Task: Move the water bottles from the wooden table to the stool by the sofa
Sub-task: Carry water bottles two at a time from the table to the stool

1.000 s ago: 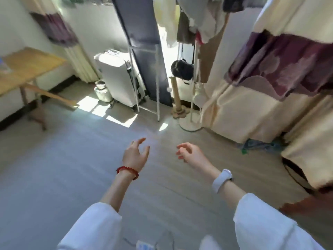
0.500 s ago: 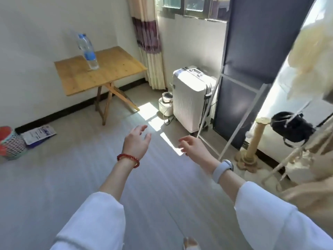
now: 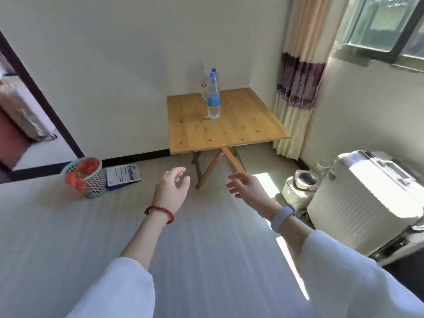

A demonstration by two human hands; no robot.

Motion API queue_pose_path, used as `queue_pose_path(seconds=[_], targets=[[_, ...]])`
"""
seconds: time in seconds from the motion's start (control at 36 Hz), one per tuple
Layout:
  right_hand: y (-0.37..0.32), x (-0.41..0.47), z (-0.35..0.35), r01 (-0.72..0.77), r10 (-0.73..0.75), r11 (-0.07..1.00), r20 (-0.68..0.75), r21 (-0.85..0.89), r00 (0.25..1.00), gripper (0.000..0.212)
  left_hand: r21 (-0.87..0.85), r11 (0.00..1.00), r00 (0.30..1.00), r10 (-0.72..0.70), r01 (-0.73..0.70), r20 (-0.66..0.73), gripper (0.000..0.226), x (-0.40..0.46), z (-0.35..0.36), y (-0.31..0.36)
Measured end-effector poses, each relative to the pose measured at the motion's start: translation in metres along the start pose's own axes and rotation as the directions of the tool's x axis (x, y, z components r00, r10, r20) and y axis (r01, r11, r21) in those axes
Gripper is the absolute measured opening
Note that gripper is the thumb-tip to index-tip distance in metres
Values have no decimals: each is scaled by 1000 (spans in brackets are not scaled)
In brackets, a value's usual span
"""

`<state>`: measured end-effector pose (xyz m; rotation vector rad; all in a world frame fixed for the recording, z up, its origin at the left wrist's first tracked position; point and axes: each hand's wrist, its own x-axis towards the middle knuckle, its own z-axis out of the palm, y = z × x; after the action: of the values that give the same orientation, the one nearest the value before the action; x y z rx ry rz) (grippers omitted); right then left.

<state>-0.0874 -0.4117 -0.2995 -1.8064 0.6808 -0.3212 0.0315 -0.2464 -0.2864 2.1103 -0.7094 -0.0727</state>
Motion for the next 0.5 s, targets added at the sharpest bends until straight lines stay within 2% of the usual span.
queue_pose_path(seconds=[0.14,0.22,0.39,0.5], targets=[[-53,124,14,26,-26,1000,17,10,1000,26,17,1000,999,4,-4,-35,25,142,-17,-15],[-73,185,4,35,-35,999,-6,25,999,25,16,1000,1000,23,-23,-11,25,217,-11,-12],[-88,324,-33,61,-54,996,-125,57,991,26,3,994,994,112,-112,-3,27,367,21,-10],[-97,429,-60,97,-82,993,-195,70,977,27,5,989,987,150,-150,-60,28,472,39,-12]])
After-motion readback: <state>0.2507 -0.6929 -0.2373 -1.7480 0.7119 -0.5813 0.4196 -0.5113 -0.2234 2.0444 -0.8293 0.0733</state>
